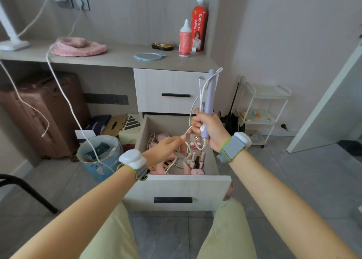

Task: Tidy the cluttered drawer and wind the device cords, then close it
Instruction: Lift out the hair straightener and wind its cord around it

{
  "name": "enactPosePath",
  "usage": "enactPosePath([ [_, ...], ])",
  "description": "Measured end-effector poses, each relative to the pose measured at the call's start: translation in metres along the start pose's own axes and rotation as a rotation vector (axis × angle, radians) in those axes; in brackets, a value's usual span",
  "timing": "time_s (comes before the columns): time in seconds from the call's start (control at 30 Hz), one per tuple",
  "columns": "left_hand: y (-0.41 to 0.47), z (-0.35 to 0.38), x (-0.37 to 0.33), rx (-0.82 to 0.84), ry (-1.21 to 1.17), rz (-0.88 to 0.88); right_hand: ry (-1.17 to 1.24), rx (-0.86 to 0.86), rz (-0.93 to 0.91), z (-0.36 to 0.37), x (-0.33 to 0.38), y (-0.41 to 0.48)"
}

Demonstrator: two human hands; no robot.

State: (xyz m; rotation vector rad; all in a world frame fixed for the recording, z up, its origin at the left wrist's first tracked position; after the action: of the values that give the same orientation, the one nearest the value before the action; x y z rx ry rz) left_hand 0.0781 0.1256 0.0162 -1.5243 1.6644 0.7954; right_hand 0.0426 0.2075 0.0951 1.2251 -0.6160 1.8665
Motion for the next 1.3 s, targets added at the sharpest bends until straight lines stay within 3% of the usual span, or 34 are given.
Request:
enactPosePath([
  [0.13,-0.009,-0.016,0.002,-0.117,-0.086,0.024,-0.132,-0.206,-0.202,-0.031,0.021,-0.004],
  [0.3,-0.015,-0.045,0.002,-0.31,-0.156,0.032,-0.446,-0.441,-0.249,-0.062,0.03,-0.014],
  [0.5,-0.02,-0.072,-0.031,-0.514,-0.202,0.121,-0.769,-0.307,-0.19,-0.043,0.023,-0.013],
  [0.67,-0.021,-0.068,-0.058,-0.472,-0.106,0.23,-0.593,-0.135,-0.091,-0.024,0.011,-0.017],
  [0.8,-0.02,-0.057,-0.061,-0.353,-0.021,0.25,-0.343,-0.156,-0.043,-0.022,0.006,-0.011],
  [1.03,-0.017,-0.05,-0.059,-0.299,0.014,0.247,-0.709,-0.023,0.143,-0.027,-0.013,-0.012],
  [1.13,-0.017,-0.048,-0.059,-0.323,0.022,0.241,-0.752,-0.042,0.049,-0.023,-0.008,-0.012],
  [1.3,-0.022,-0.046,-0.046,-0.294,-0.237,0.203,-0.428,-0.227,-0.074,-0.039,0.009,-0.015],
])
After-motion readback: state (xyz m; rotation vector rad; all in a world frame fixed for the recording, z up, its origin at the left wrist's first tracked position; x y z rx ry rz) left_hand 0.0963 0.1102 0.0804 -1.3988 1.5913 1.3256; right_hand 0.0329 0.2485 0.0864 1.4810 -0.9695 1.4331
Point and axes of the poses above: each hand's wrist, its own y-axis towards the middle knuckle, its own z-axis out of the palm, x = y × z, the point moved 10 cm from there along y, towards the middle knuckle, and after that the axes turned 7 degrees about y, right-handed, at the moved point
